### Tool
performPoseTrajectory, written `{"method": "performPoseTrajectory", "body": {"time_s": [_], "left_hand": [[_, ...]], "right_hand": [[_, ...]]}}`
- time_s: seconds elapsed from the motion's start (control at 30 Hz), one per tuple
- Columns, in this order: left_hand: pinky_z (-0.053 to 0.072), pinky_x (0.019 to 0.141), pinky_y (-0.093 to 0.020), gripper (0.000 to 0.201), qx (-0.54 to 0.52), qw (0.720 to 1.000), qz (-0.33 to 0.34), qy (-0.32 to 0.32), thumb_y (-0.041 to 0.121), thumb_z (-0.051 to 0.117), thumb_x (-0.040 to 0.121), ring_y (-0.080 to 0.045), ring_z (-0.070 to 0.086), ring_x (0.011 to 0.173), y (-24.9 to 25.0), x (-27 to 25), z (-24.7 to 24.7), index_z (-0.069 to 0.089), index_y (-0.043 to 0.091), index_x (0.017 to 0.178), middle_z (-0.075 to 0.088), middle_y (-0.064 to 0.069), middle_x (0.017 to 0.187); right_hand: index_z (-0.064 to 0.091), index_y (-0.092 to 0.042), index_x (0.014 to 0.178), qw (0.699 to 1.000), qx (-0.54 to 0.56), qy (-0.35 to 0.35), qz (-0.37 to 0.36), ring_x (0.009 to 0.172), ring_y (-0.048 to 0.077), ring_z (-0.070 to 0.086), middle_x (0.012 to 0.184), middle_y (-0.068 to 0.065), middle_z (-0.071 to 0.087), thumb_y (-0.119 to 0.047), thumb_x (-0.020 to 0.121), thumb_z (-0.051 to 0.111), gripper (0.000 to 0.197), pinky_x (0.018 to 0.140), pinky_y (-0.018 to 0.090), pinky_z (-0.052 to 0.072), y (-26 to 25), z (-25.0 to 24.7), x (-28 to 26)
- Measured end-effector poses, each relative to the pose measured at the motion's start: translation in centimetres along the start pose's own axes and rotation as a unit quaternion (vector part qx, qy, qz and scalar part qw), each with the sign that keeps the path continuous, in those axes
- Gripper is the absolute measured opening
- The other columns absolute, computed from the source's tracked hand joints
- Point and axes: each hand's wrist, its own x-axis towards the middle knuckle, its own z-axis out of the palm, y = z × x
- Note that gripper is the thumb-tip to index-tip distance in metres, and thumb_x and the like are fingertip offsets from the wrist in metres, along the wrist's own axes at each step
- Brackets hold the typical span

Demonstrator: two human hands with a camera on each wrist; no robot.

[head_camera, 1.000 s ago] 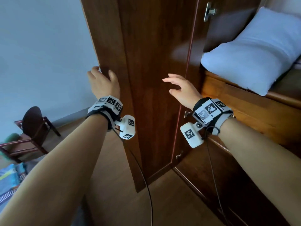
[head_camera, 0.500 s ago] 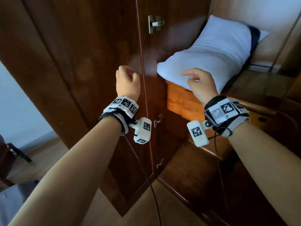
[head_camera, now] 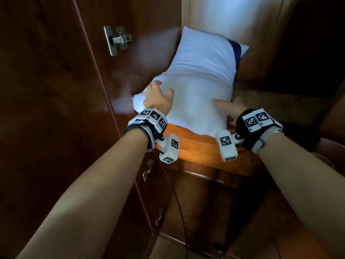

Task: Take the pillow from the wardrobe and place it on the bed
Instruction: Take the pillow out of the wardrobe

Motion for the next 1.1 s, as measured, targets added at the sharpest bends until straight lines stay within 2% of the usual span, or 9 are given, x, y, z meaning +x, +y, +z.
{"method": "performPoseTrajectory", "body": {"time_s": [0.1,0.2,0.23,0.33,0.4,0.57,0.7,1.0,1.1], "left_hand": [[0.025,0.11,-0.042,0.054,0.045,0.999,0.001,-0.018,0.036,0.049,0.089,-0.027,0.041,0.133,0.0,1.6,1.4,0.04,0.015,0.138,0.044,-0.006,0.146],[0.02,0.113,-0.045,0.063,0.069,0.996,0.014,-0.047,0.039,0.051,0.087,-0.026,0.034,0.14,-0.3,2.3,2.5,0.033,0.017,0.143,0.034,-0.005,0.154],[0.019,0.113,-0.046,0.064,0.065,0.997,0.012,-0.051,0.039,0.052,0.087,-0.027,0.032,0.141,-0.4,2.4,2.7,0.031,0.017,0.144,0.027,-0.006,0.157],[0.018,0.114,-0.045,0.067,0.052,0.997,-0.006,-0.064,0.039,0.052,0.087,-0.028,0.03,0.142,-0.5,2.5,2.7,0.027,0.018,0.146,0.014,-0.006,0.161],[0.019,0.115,-0.045,0.068,0.043,0.996,-0.021,-0.078,0.041,0.051,0.088,-0.028,0.03,0.142,-0.6,2.7,2.4,0.025,0.019,0.147,0.014,-0.005,0.161],[0.026,0.114,-0.051,0.074,-0.023,0.992,-0.066,-0.103,0.046,0.053,0.083,-0.032,0.033,0.139,-0.9,2.7,1.7,0.025,0.019,0.146,0.021,-0.005,0.157],[0.03,0.113,-0.047,0.075,-0.067,0.984,-0.111,-0.126,0.045,0.052,0.083,-0.031,0.03,0.14,-1.3,1.3,1.4,0.021,0.022,0.148,0.023,-0.005,0.156],[0.038,0.107,-0.045,0.102,-0.17,0.938,-0.259,-0.155,0.07,0.057,0.064,-0.032,0.047,0.125,-2.8,-6.2,-2.7,0.022,0.018,0.144,0.044,-0.007,0.138],[0.044,0.1,-0.048,0.123,-0.232,0.895,-0.332,-0.188,0.086,0.066,0.039,-0.03,0.059,0.113,-6.0,-8.6,-3.4,0.032,0.027,0.142,0.052,0.0,0.133]], "right_hand": [[0.053,-0.014,0.124,0.998,0.021,-0.036,0.052,0.1,0.024,0.066,0.12,0.003,0.066,-0.069,0.015,0.084,0.126,0.09,0.043,0.054,2.0,1.6,4.2],[0.056,-0.015,0.12,0.99,0.038,-0.064,0.118,0.099,0.032,0.065,0.114,0.008,0.066,-0.061,0.014,0.089,0.12,0.09,0.049,0.052,1.7,2.4,5.0],[0.054,-0.013,0.119,0.987,0.03,-0.076,0.136,0.102,0.033,0.063,0.114,0.009,0.064,-0.058,0.023,0.09,0.112,0.093,0.05,0.05,0.7,2.6,3.8],[0.052,-0.006,0.092,0.976,-0.032,-0.152,0.151,0.097,0.028,0.057,0.094,0.013,0.059,-0.038,0.076,0.073,0.042,0.099,0.043,0.044,-1.8,2.7,0.6],[0.051,-0.002,0.087,0.968,-0.051,-0.178,0.169,0.082,0.028,0.056,0.085,0.014,0.057,-0.029,0.086,0.063,0.03,0.09,0.043,0.044,-2.4,2.8,0.1],[0.056,0.006,0.117,0.992,-0.026,-0.097,0.077,0.108,0.038,0.059,0.122,0.023,0.06,-0.006,0.07,0.073,0.051,0.098,0.055,0.046,-0.8,3.0,0.6],[0.065,0.001,0.098,0.998,0.053,-0.033,0.011,0.103,0.04,0.062,0.113,0.023,0.065,0.009,0.061,0.069,0.038,0.091,0.053,0.051,0.1,1.9,-2.0],[0.066,0.0,0.084,0.99,0.053,-0.05,-0.117,0.088,0.032,0.063,0.091,0.017,0.065,0.017,0.065,0.06,0.026,0.086,0.049,0.052,2.5,-1.2,-12.8],[0.065,0.0,0.078,0.987,0.042,-0.055,-0.142,0.084,0.029,0.062,0.086,0.014,0.064,0.015,0.067,0.06,0.02,0.083,0.047,0.052,4.0,-2.8,-16.8]]}}
